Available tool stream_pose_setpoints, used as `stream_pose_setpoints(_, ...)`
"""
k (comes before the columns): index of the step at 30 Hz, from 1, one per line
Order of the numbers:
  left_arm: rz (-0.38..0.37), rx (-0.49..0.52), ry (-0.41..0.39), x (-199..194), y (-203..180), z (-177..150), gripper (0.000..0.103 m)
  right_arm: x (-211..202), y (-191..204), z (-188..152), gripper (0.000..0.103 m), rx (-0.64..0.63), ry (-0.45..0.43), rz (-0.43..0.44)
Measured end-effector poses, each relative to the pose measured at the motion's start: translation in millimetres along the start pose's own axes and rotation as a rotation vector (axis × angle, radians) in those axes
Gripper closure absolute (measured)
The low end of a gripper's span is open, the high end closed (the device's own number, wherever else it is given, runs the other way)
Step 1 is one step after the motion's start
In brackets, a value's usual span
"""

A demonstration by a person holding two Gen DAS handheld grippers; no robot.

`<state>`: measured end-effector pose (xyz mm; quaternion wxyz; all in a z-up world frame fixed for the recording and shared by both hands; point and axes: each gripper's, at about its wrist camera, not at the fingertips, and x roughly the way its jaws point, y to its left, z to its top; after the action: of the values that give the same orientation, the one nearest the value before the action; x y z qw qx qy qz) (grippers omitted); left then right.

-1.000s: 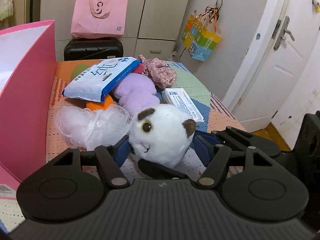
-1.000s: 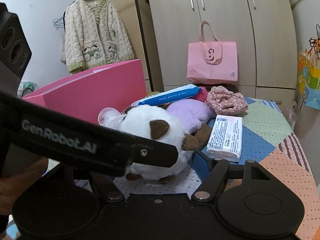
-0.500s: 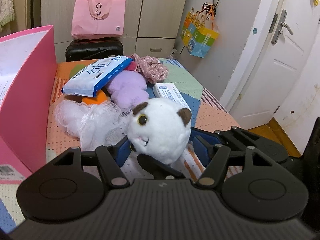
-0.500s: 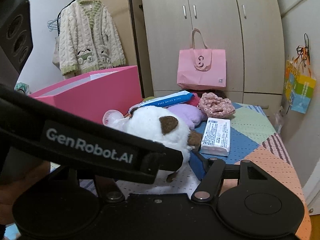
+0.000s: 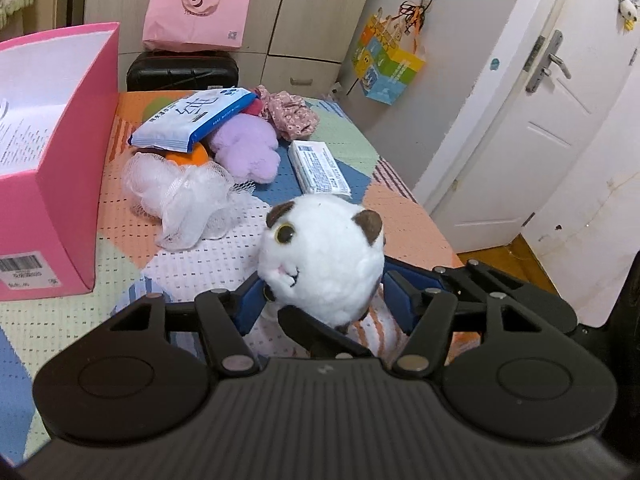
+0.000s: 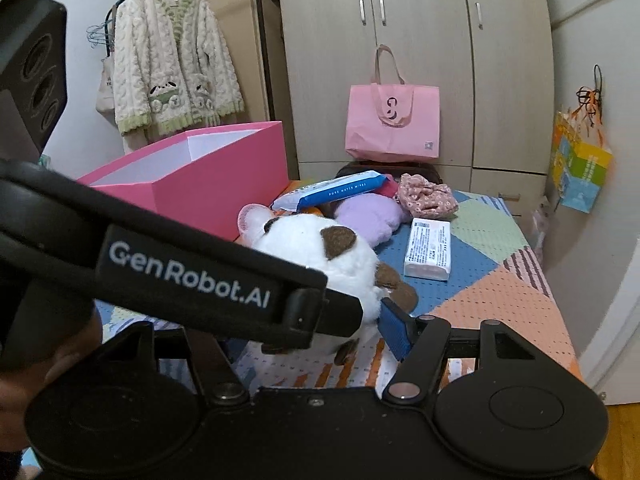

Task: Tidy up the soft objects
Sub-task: 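Lift the plush cat with the left gripper and carry it over the pink box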

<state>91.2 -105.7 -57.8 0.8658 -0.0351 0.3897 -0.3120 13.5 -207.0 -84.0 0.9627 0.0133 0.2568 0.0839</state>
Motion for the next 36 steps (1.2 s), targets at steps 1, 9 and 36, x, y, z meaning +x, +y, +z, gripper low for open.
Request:
stream_pose_setpoints(1,0.0,0.003,0.0,-3,-1,-1,0.042,-3,2,0,0.033,0.0,0.002,-0.005)
stream_pose_setpoints(9,-0.035,-0.03,0.016,-33,6,-10,0.043,-28,31,7,0.033,-0.047,0.015,-0.022)
stream_pose_setpoints(36,0.146,-0.005,-0.19,-158,53,7,0.044,-31,138,77,0.031,-0.261,-0.056,0.145)
